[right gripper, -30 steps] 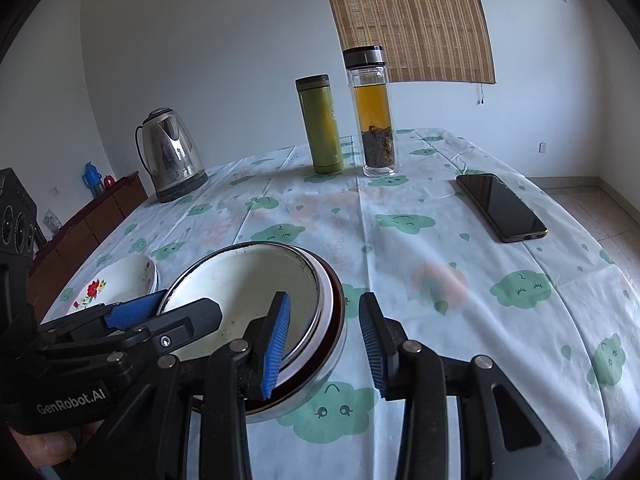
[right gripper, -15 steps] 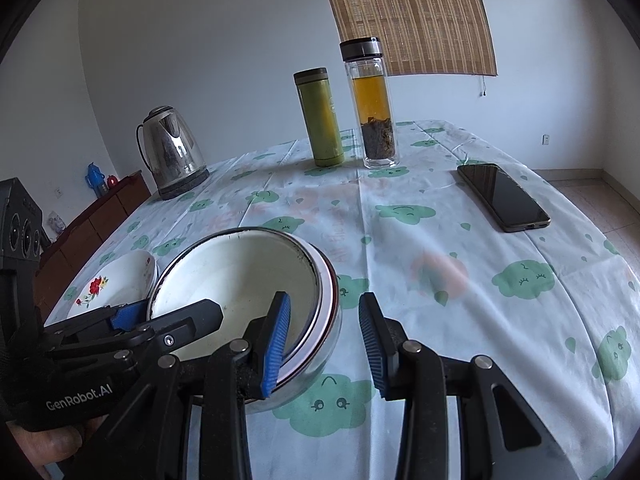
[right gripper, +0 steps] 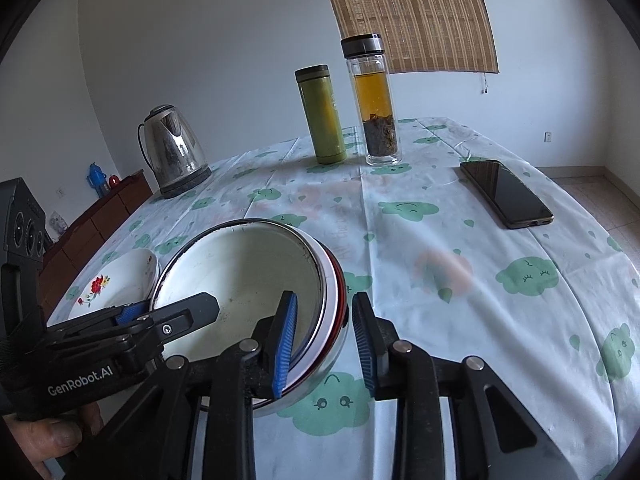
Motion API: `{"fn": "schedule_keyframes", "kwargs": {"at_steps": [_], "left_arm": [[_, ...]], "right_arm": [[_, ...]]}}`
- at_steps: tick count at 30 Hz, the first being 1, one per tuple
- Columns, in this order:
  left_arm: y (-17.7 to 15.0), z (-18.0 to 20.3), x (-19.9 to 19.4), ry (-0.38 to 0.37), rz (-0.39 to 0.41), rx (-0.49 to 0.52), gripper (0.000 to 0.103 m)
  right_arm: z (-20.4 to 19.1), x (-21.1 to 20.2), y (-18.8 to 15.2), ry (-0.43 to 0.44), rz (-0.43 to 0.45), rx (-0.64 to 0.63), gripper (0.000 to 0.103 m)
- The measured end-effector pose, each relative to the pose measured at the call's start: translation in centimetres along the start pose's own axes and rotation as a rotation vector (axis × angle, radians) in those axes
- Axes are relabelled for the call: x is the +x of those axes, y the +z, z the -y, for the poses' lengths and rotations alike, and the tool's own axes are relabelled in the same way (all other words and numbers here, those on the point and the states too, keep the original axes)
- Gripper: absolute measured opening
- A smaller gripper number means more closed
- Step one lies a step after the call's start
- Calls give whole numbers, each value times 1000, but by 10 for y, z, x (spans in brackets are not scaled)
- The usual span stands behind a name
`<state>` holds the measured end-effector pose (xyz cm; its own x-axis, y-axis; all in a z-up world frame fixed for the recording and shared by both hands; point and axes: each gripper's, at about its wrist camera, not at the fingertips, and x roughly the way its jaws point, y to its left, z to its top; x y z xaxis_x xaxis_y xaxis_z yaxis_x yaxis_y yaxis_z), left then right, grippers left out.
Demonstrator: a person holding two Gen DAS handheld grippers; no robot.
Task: Organize plates and bowls
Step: 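Close both grippers on the rim of the nested bowl stack, then lift the bowl stack with both grippers over the red-flower plates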
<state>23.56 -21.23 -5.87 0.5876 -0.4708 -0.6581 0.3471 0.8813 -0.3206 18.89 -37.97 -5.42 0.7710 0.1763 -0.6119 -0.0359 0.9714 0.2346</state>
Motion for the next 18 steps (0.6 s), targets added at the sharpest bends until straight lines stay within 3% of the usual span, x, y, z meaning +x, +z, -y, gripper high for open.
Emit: {"fn": "schedule_keyframes", "kwargs": {"at_steps": [18], "left_arm": [[-1, -5, -2, -44, -33, -64, 38]], "right_arm": [[1, -6, 3, -1, 4, 18, 23]]}}
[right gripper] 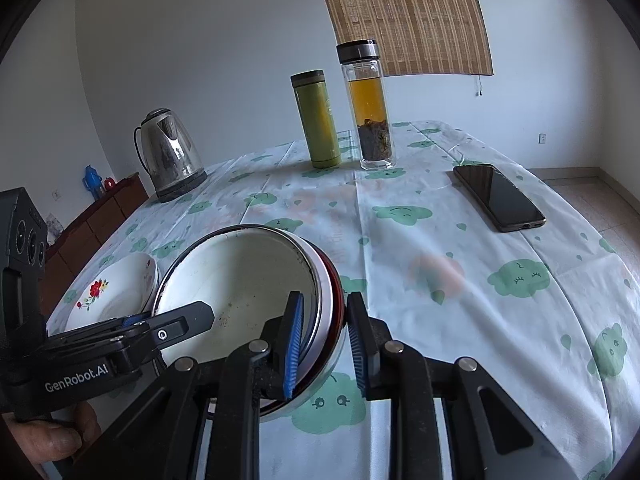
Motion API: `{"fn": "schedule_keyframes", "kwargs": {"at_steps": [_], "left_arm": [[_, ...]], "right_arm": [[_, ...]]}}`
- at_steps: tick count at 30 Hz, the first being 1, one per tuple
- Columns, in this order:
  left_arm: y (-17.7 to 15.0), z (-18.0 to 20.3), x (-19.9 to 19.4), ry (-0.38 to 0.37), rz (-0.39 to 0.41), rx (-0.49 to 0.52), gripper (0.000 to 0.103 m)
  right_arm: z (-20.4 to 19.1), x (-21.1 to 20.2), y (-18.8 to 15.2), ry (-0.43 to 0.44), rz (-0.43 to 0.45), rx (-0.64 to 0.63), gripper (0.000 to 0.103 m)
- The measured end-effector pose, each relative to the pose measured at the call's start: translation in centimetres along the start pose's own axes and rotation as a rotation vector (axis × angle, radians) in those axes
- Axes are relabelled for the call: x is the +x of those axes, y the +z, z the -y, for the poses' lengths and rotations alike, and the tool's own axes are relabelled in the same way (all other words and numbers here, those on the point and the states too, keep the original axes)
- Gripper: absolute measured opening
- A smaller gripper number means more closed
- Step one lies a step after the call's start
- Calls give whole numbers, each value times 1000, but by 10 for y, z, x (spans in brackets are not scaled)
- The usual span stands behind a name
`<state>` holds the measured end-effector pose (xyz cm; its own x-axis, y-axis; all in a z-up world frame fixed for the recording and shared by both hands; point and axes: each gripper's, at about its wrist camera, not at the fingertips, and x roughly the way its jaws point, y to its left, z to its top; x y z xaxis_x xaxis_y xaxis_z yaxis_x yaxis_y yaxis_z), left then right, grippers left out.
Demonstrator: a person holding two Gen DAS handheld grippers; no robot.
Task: Organize plates and bowls
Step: 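Lift the bowl stack with both grippers over the red-flower plates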
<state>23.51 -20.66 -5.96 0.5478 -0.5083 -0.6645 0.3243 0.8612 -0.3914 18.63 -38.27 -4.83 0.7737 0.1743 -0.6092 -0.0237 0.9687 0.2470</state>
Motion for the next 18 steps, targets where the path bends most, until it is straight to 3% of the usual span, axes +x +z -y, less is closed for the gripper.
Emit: {"fn": "schedule_keyframes", "kwargs": {"at_steps": [18], "left_arm": [[5, -11, -23, 4, 12, -61, 31]], "right_arm": [[-16, -5, 14, 29, -20, -33, 21]]}}
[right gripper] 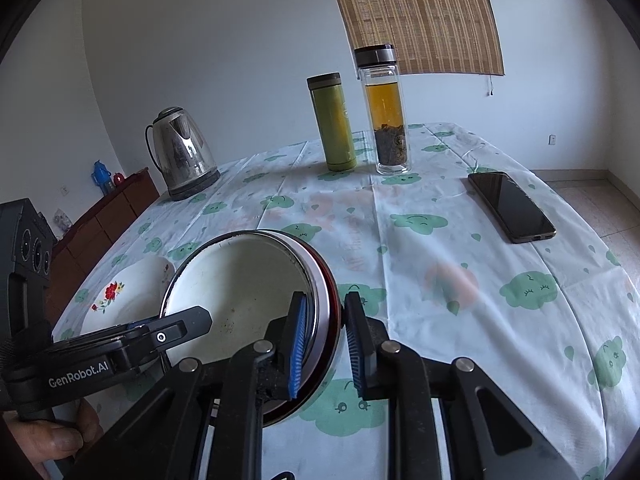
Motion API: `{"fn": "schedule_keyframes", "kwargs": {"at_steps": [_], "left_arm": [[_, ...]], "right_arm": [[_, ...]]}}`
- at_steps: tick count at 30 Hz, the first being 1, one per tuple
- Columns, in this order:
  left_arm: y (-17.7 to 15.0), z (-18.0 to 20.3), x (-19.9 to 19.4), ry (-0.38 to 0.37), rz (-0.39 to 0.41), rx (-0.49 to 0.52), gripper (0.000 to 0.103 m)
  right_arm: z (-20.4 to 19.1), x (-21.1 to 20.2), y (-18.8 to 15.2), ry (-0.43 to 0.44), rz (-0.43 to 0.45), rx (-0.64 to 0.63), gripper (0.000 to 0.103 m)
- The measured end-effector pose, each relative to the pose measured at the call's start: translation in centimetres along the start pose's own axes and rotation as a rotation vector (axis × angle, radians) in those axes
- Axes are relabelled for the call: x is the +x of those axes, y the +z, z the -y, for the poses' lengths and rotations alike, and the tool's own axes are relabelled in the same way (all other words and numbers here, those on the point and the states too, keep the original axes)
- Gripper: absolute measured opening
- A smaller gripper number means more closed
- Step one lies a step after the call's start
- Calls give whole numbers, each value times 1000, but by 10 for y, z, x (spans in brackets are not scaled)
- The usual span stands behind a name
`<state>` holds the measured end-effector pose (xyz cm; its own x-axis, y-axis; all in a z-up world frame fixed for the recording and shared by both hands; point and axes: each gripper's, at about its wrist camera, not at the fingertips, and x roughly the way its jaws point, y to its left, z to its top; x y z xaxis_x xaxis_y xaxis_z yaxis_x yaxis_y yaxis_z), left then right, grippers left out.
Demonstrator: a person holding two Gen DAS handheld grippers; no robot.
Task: Organize plates and bowls
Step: 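Lift the bowl stack with both grippers over the red-flower plates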
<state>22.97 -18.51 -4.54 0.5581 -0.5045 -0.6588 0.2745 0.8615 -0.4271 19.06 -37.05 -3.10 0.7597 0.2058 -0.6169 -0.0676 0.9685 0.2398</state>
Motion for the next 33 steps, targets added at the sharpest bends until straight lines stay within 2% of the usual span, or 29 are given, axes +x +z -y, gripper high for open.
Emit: {"fn": "schedule_keyframes", "kwargs": {"at_steps": [13, 24, 33], "left_arm": [[8, -23, -47, 5, 84, -16, 31], [9, -81, -88, 84, 131, -68, 31], [8, -116, -105, 134, 145, -95, 32]], "right_arm": [[-45, -13, 21, 24, 27, -83, 21], [-114, 5, 26, 121, -1, -166, 21], [-156, 25, 20, 165, -46, -217, 21]]}}
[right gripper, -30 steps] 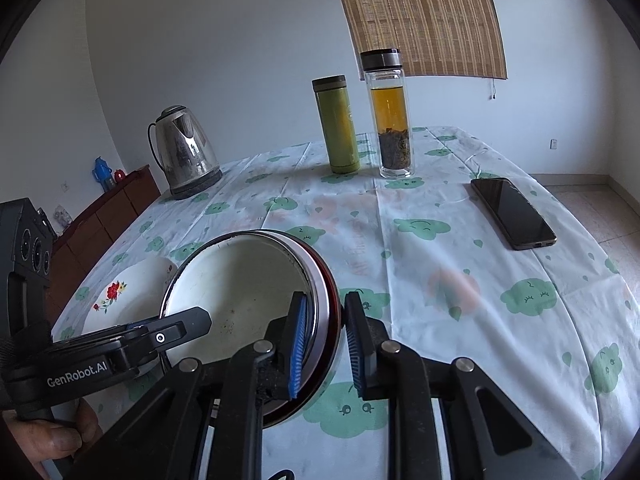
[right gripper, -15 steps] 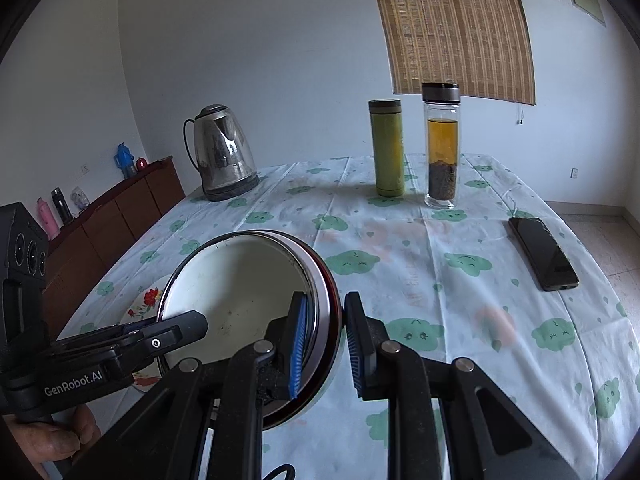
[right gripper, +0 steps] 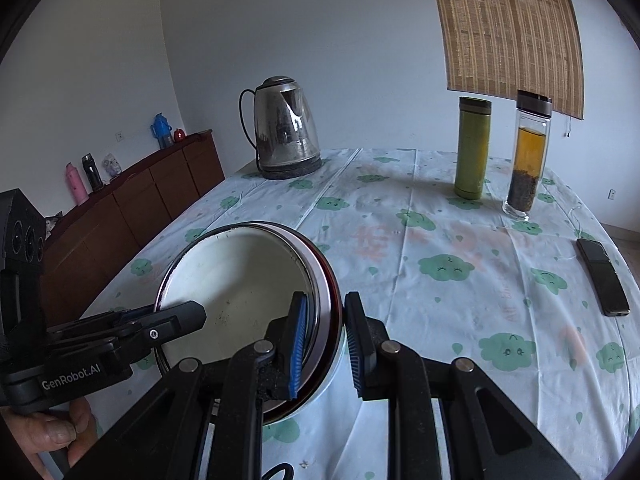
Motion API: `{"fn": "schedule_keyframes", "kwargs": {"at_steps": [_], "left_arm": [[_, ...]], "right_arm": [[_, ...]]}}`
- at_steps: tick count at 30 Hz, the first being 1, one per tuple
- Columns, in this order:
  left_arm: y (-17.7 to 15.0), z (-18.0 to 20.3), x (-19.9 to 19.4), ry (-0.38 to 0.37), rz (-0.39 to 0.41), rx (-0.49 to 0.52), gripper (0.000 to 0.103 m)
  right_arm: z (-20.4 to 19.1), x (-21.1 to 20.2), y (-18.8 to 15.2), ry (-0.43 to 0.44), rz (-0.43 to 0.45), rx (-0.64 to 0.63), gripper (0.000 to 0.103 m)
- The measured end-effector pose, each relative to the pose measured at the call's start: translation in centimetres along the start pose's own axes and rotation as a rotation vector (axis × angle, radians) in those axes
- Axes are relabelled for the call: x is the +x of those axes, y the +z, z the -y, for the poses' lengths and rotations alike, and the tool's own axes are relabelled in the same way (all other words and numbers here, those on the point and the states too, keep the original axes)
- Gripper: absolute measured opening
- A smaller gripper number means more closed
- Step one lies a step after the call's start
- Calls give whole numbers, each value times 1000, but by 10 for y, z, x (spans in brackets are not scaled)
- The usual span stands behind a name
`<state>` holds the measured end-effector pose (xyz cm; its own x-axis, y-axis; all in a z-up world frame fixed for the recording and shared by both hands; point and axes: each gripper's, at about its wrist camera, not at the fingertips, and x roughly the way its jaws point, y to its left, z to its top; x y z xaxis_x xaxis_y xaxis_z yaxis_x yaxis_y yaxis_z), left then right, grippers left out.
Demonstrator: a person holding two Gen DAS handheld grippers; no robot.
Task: Organize plates and bowls
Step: 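Lift the bowl stack with both grippers over the red-flower plates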
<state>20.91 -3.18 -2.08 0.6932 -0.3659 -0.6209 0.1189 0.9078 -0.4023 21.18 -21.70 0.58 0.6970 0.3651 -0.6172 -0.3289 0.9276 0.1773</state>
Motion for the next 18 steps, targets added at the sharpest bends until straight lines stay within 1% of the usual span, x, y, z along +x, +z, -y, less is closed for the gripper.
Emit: {"fn": "schedule_keyframes", "kwargs": {"at_steps": [8, 18], "left_arm": [[1, -16, -2, 0, -18, -18, 31], [-2, -17, 7, 2, -41, -18, 31]], "right_arm": [[-15, 11, 2, 15, -22, -12, 21], [-14, 16, 2, 3, -35, -14, 21]]}}
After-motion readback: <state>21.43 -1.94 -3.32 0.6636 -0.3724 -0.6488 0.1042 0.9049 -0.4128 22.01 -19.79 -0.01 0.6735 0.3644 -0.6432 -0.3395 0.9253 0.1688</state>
